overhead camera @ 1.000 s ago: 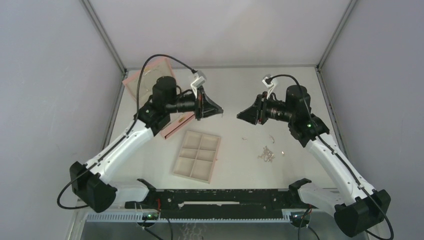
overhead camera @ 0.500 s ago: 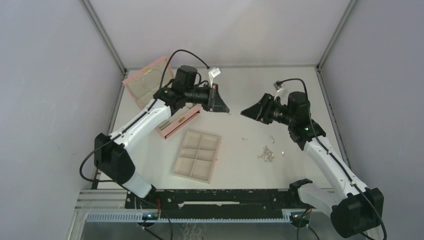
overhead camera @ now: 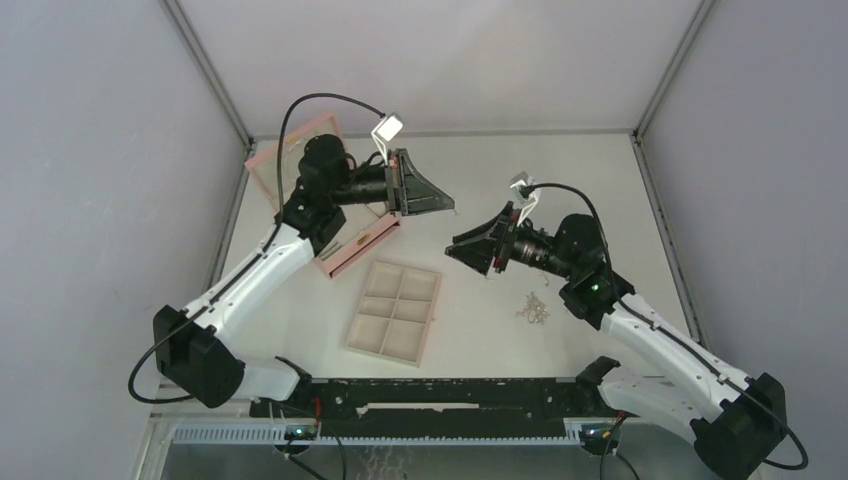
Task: Organize the mixed jewelry
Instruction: Pick up the jewelry from the center of the board.
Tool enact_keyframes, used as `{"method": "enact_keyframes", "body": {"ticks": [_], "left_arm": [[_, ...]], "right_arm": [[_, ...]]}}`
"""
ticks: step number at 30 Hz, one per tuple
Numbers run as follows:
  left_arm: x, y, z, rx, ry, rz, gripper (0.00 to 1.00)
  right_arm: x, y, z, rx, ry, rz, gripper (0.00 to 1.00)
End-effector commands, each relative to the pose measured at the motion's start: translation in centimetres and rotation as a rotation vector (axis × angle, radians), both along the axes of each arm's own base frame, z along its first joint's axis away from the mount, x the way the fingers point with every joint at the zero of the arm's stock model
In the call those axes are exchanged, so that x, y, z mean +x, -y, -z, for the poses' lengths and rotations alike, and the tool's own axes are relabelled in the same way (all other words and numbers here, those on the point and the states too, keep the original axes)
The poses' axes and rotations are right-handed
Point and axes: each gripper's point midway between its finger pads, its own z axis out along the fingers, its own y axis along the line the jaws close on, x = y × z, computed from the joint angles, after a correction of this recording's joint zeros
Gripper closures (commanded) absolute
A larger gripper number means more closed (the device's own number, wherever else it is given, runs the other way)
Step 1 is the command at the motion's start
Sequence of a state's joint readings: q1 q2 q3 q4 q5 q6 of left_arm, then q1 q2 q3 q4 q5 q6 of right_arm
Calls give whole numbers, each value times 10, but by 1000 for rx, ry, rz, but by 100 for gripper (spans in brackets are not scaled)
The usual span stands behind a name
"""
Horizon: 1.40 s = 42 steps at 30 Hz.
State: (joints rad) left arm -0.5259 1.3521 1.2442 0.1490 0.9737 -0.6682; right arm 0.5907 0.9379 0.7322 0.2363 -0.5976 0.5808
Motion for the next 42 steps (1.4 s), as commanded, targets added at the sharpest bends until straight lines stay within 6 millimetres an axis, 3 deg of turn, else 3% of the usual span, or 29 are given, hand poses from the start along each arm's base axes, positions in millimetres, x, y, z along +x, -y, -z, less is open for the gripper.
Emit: {"method": "enact_keyframes", "body": {"ticks": [1,13,32,42], "left_arm": [[-6,-6,-18,-48,21,12,100],[-7,-10,-14,-39,14,-6,100],[-7,-11,-2,-13,2,-9,100],[-8,-12,-3,-13,11,-6,100]], "right_arm": [[24,7,-25,-41,222,145,45],[29,2,-47,-131,403,206,47],[23,-12,-67,-96,461,142,62],[23,-15,-63,-109,451,130,86]]}}
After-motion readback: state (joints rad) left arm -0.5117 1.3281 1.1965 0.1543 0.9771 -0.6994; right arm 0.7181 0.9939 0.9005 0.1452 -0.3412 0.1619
